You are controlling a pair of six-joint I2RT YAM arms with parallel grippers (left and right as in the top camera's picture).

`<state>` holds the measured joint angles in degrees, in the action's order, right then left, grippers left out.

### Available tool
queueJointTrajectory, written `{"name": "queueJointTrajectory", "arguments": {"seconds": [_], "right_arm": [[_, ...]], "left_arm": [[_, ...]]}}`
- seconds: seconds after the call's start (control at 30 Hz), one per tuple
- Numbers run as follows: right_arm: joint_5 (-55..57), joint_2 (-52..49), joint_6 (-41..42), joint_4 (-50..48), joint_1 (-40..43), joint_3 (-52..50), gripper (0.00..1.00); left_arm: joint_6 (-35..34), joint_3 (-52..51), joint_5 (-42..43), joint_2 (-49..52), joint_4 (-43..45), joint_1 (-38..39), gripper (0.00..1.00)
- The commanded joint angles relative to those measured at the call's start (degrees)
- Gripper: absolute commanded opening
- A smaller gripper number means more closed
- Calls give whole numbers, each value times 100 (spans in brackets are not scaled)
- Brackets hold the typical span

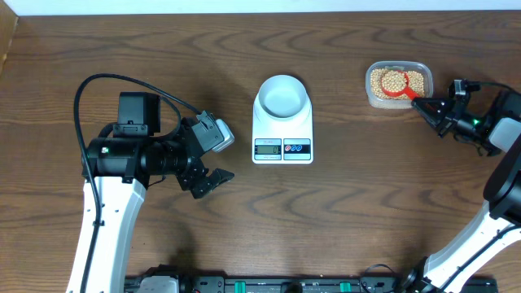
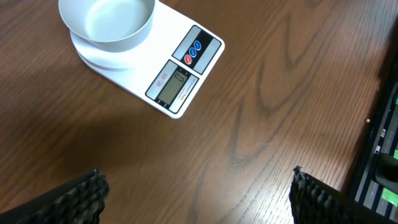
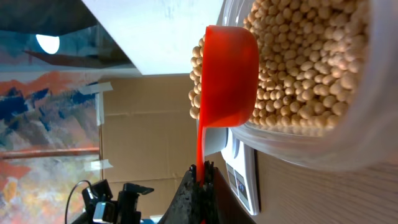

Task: Scoop item into bowl and weigh 50g on scale
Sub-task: 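Tilt the red scoop upward with the right gripper to fill it with soybeans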

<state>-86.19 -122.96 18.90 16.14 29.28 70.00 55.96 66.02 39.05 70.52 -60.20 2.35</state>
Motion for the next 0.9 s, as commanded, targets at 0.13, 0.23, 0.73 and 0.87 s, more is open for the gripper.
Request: {"name": "queueJointTrajectory", "arguments": {"seconds": [0.13,0.23,0.73,0.87], "right_arm": [[-293,-70,103,-35,-144,-26,2],[-293,-68,103,-35,-201,-26,2],[-317,-68,859,-807,-431,-20,1],[-317,-68,1005,-999,-431,-20,2]], "left_arm": [[79,103,15,31,-17,-20,96],[79,103,15,31,-17,-20,95],[79,103,15,31,-17,-20,95],[79,103,15,31,-17,-20,95]]}}
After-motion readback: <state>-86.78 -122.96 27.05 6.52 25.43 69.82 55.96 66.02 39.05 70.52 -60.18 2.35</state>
